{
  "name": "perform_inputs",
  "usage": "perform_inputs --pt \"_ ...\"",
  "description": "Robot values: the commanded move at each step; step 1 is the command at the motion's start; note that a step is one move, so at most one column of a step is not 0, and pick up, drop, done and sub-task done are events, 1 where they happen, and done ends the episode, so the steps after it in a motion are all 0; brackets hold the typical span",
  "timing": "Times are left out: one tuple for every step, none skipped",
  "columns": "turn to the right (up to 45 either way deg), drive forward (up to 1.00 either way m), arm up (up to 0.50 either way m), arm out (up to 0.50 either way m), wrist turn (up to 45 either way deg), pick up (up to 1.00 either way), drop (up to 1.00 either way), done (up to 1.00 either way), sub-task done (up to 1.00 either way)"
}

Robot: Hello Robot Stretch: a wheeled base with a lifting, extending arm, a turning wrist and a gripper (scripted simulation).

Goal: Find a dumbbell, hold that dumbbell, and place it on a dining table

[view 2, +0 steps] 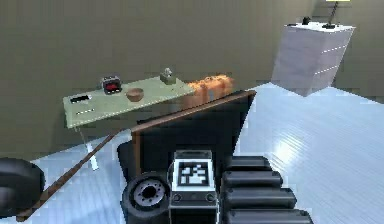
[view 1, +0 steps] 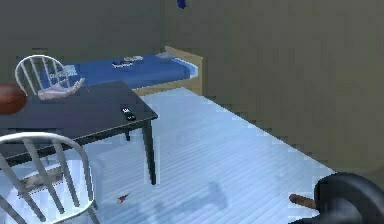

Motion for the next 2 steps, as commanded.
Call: perform_inputs --pt "0.0 0.8 0.0 0.0 0.0 0.0 0.0 0.0 0.0" --pt "42.0 0.0 0.0 0.0 0.0 0.0 0.0 0.0 0.0"
